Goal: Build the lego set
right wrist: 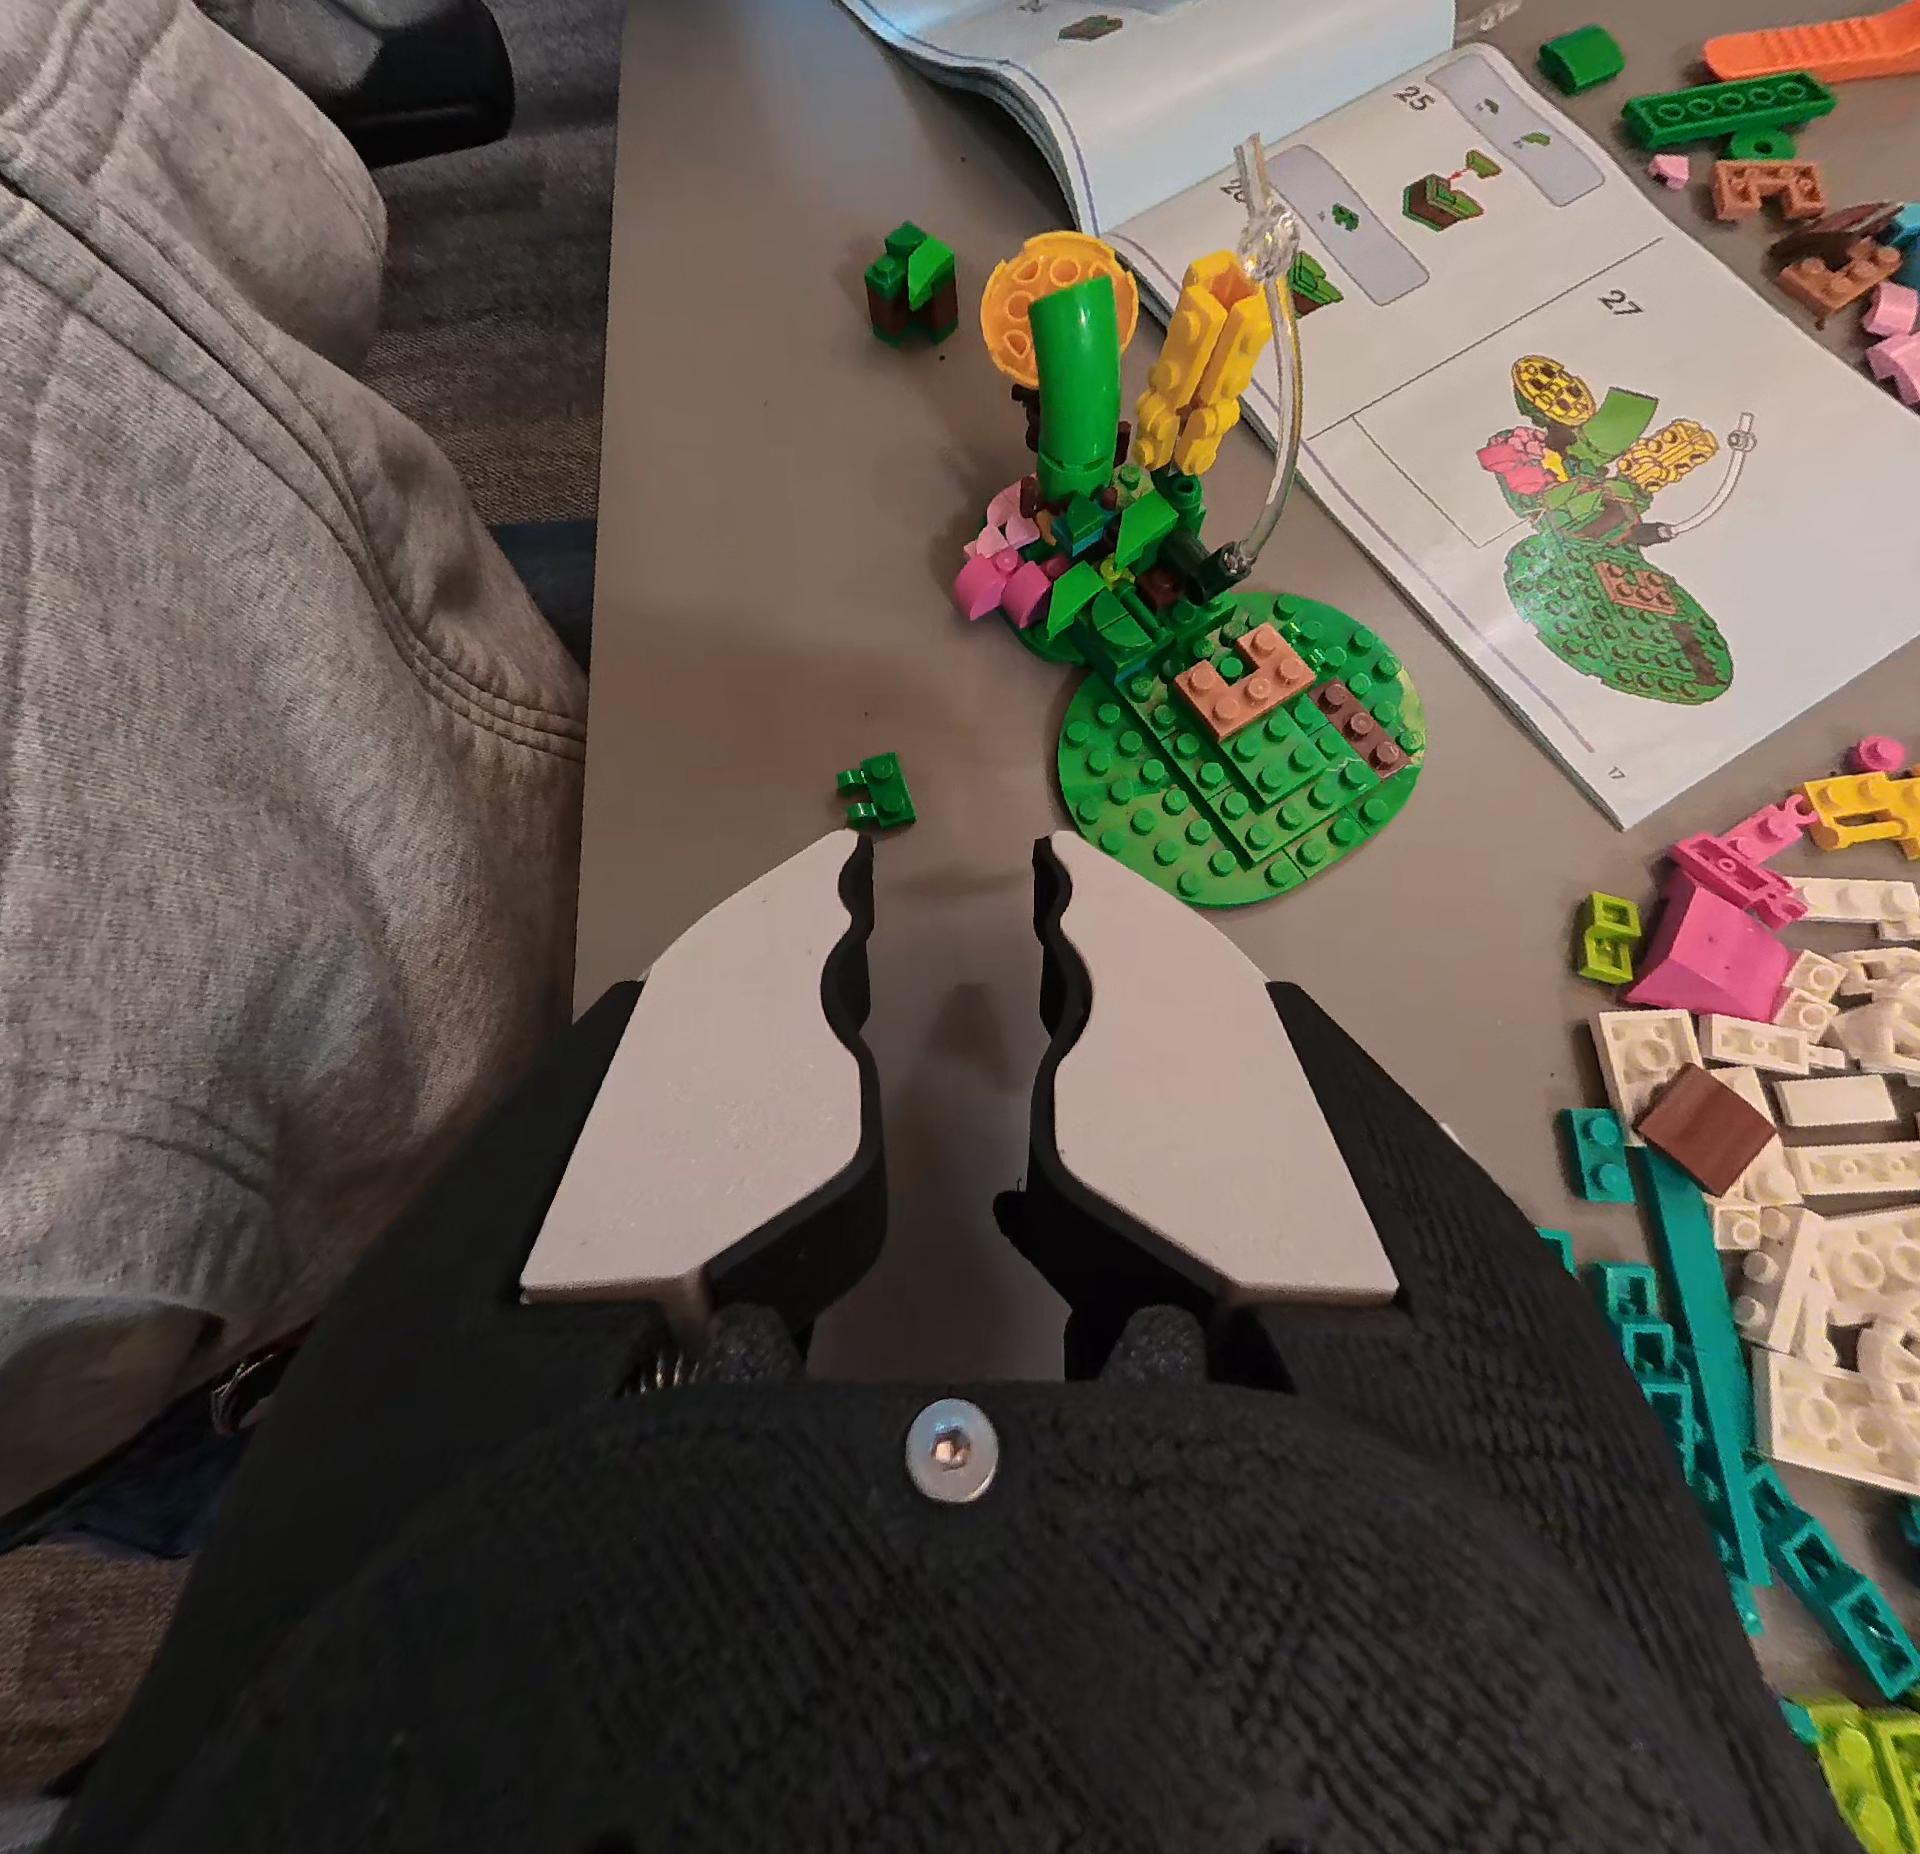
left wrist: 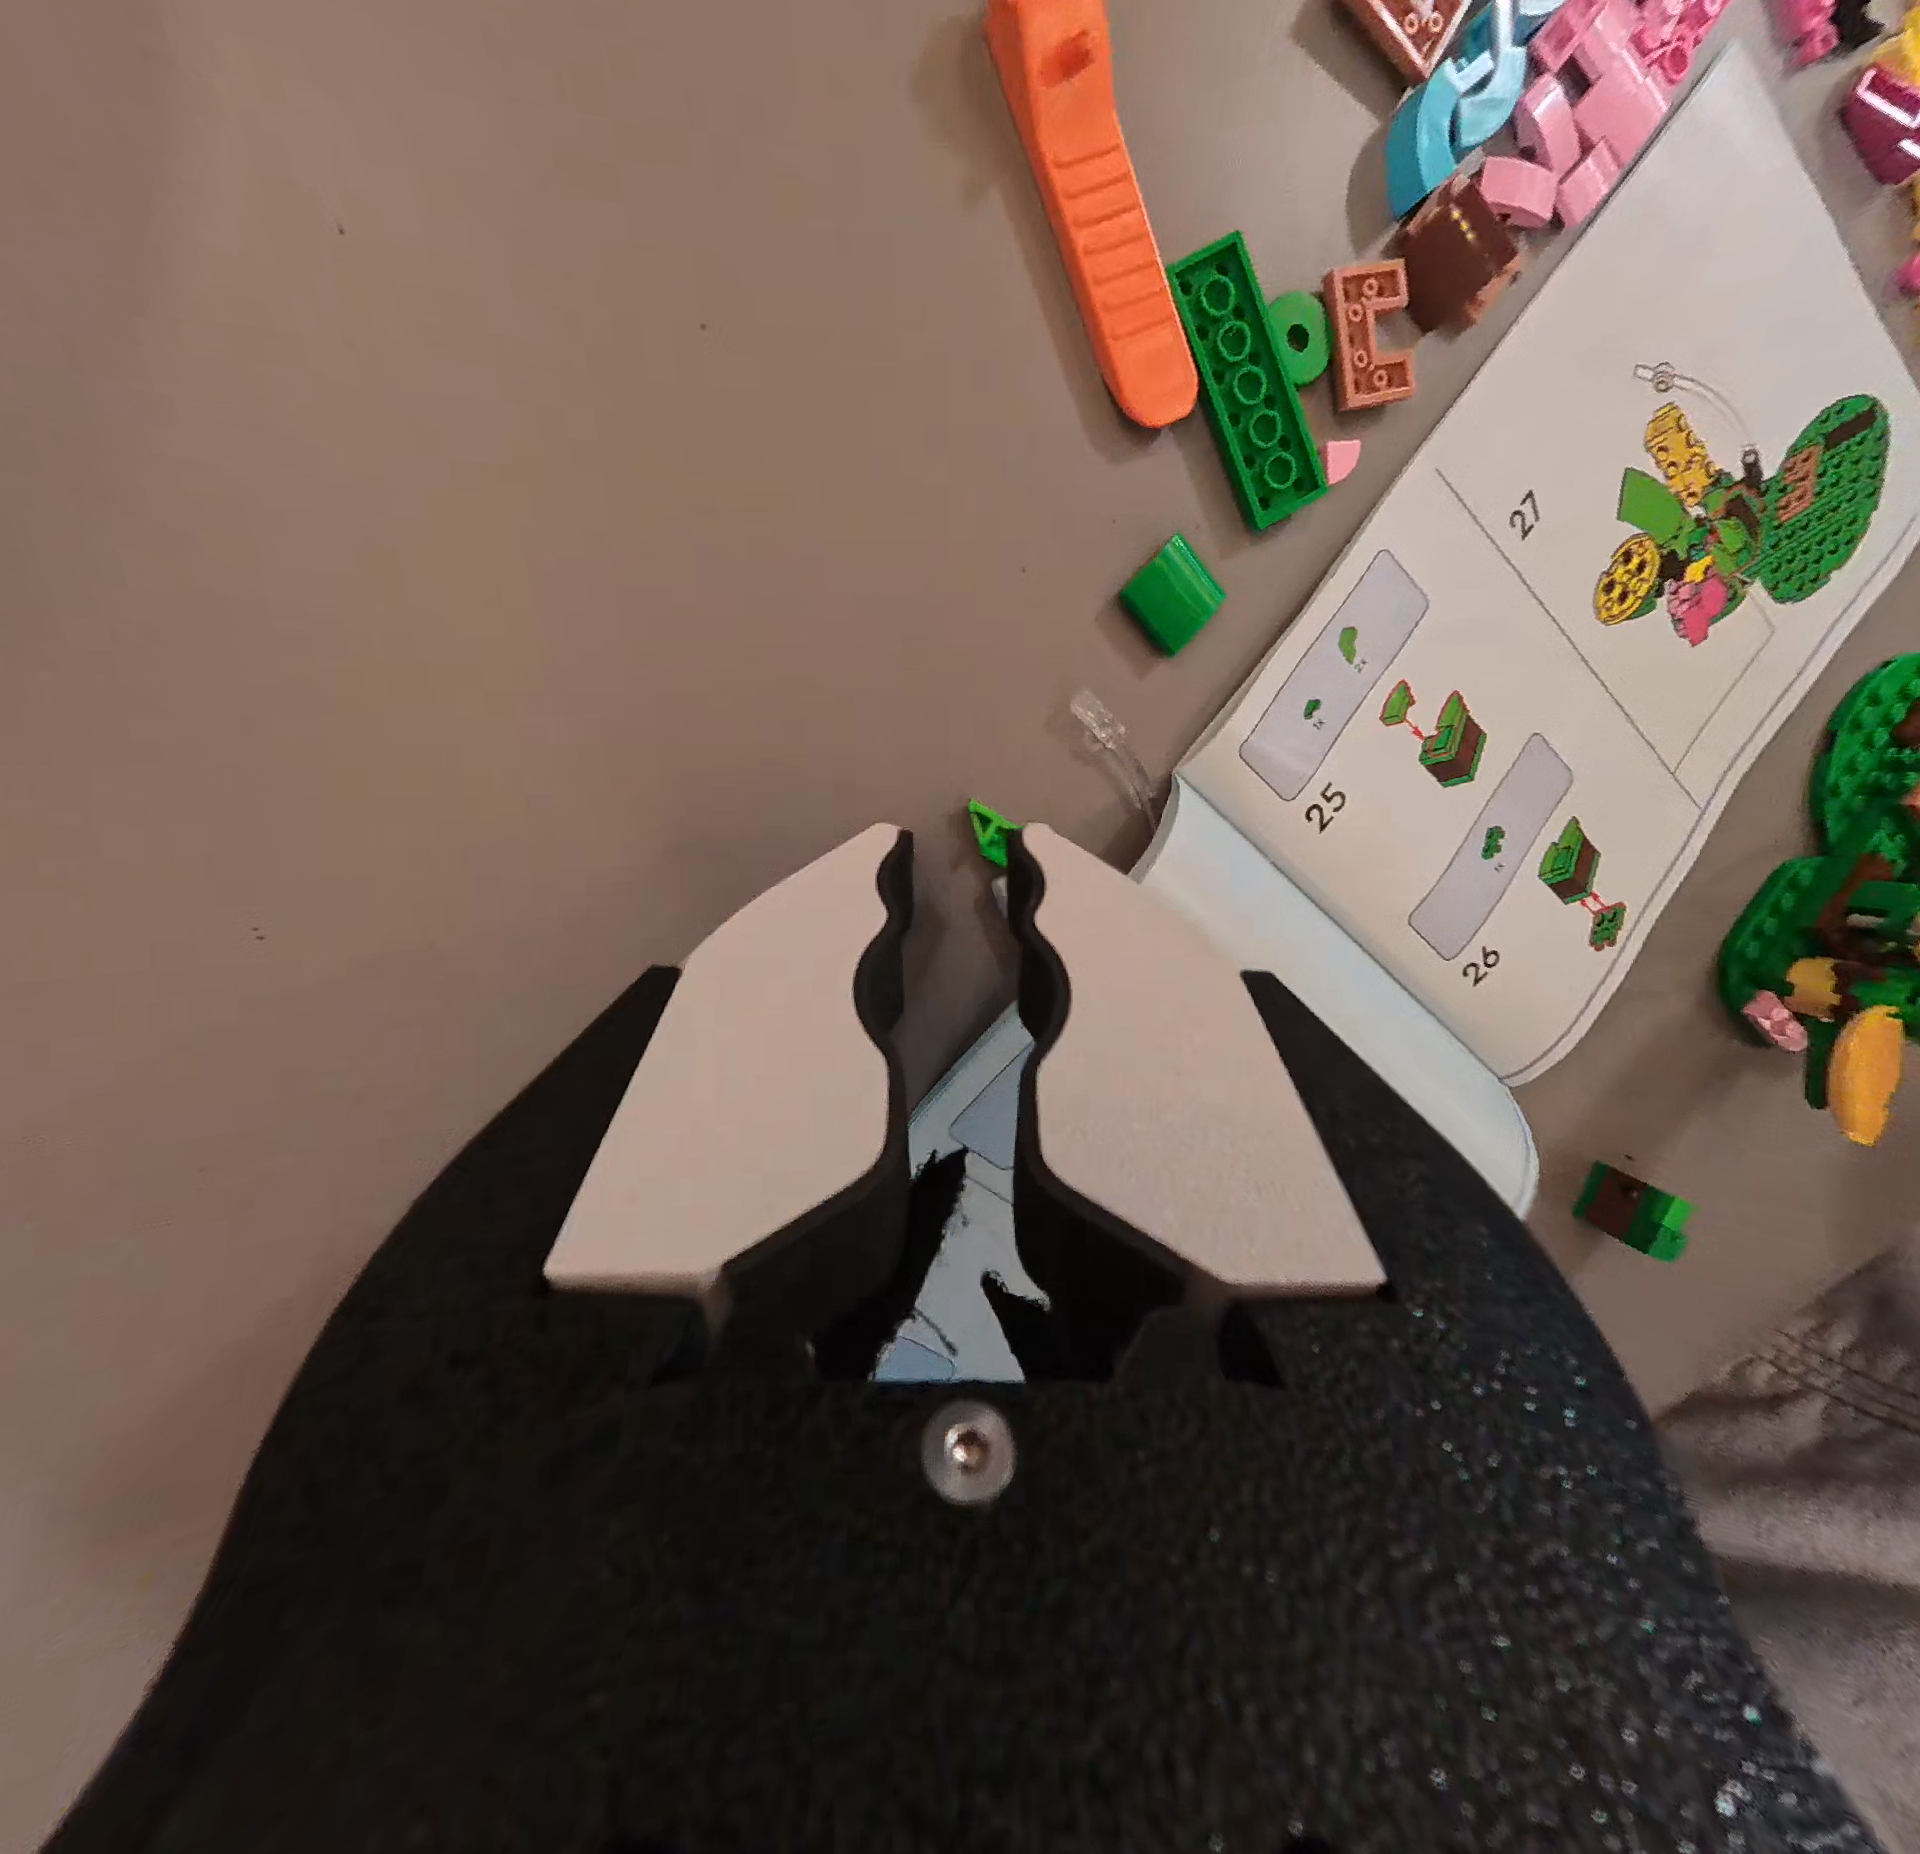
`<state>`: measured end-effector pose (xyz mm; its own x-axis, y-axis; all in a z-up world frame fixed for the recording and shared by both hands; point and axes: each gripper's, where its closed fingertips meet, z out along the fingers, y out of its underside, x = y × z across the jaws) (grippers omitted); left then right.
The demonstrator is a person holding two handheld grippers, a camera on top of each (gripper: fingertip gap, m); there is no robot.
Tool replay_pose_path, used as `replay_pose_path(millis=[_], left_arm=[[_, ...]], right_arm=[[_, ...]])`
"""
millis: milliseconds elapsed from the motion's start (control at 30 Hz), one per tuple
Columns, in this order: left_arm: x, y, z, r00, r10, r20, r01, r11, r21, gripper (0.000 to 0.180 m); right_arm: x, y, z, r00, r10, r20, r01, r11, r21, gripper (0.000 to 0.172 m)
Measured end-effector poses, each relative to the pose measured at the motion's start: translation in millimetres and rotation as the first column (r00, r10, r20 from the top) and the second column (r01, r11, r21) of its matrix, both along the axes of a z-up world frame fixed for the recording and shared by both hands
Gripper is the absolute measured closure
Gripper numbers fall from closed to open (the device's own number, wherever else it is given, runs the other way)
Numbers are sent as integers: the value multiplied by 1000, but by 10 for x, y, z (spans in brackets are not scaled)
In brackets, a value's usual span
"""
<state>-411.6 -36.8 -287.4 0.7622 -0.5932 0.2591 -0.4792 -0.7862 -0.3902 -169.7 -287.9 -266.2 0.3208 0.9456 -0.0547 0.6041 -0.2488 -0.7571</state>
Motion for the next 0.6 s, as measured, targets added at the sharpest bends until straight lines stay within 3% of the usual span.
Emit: replay_pose_path(millis=[200, 600], left_arm=[[43, -19, -16, 999, 18, -37, -21, 997, -77, 153], [41, -54, -86, 978, -48, -204, 41, 998, -37, 171]], right_arm=[[-18, 6, -13, 1000, 0, 6, 0, 1000, -2, 144], [-59, 34, -37, 1000, -3, 7, 3, 1000, -4, 144]])
